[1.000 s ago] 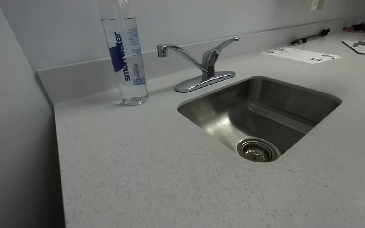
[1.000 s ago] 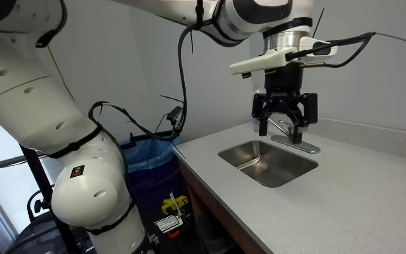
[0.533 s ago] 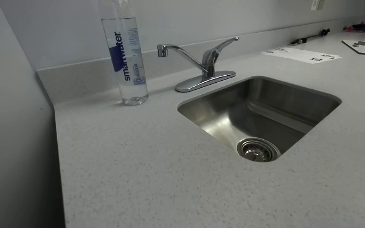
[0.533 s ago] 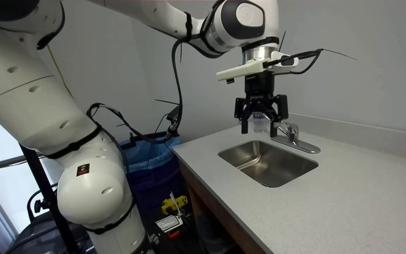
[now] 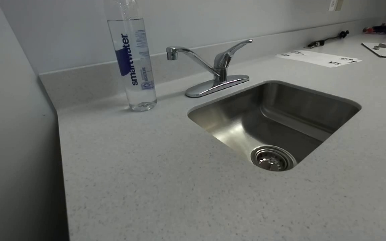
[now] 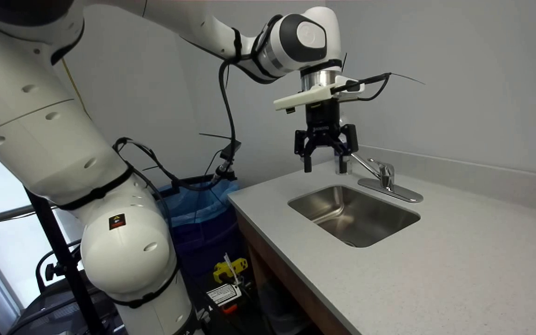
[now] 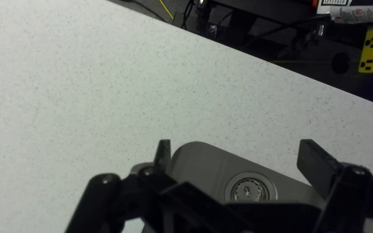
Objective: Turn the tap nozzle to the right then pull up the tap lever
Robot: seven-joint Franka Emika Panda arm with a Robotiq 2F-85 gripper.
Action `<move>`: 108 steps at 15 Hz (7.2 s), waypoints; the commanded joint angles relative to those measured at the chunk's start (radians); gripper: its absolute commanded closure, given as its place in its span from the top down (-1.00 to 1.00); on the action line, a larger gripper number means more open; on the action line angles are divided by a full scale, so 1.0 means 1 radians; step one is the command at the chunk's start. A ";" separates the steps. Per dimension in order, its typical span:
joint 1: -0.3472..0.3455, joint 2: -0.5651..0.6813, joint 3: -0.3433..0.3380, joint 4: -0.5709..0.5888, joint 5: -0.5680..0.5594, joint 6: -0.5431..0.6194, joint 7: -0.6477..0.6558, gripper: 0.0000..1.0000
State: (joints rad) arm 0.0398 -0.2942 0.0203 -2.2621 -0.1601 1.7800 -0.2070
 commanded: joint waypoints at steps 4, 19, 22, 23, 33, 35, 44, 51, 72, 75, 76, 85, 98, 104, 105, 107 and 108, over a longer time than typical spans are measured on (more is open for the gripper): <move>0.052 -0.023 0.017 -0.032 0.060 0.125 -0.035 1.00; 0.056 0.018 0.030 -0.005 0.055 0.140 -0.008 1.00; 0.068 0.074 0.046 0.049 0.080 0.149 0.005 1.00; 0.071 0.090 0.054 0.063 0.083 0.165 0.011 1.00; 0.108 0.364 0.127 0.316 0.167 0.420 0.067 1.00; 0.111 0.418 0.134 0.370 0.166 0.479 0.074 1.00; 0.111 0.487 0.140 0.450 0.149 0.535 0.085 1.00; 0.112 0.501 0.140 0.463 0.145 0.546 0.093 1.00; 0.203 0.918 0.107 0.895 0.124 0.792 0.255 -0.43; 0.215 0.963 0.101 0.951 0.125 0.777 0.260 -0.90; 0.219 0.976 0.098 0.967 0.124 0.774 0.262 -0.99; 0.245 1.047 0.065 1.071 0.117 0.668 0.306 -1.00; 0.223 0.963 0.071 0.996 0.118 0.387 0.292 -1.00; 0.209 0.921 0.064 0.952 0.111 0.316 0.281 -1.00; 0.206 0.915 0.063 0.943 0.110 0.314 0.281 -1.00; 0.201 0.896 0.061 0.913 0.105 0.329 0.280 -1.00; 0.199 0.886 0.060 0.896 0.103 0.329 0.278 -1.00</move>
State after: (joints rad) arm 0.2544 0.6623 0.0897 -1.2702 -0.0371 2.1370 0.0886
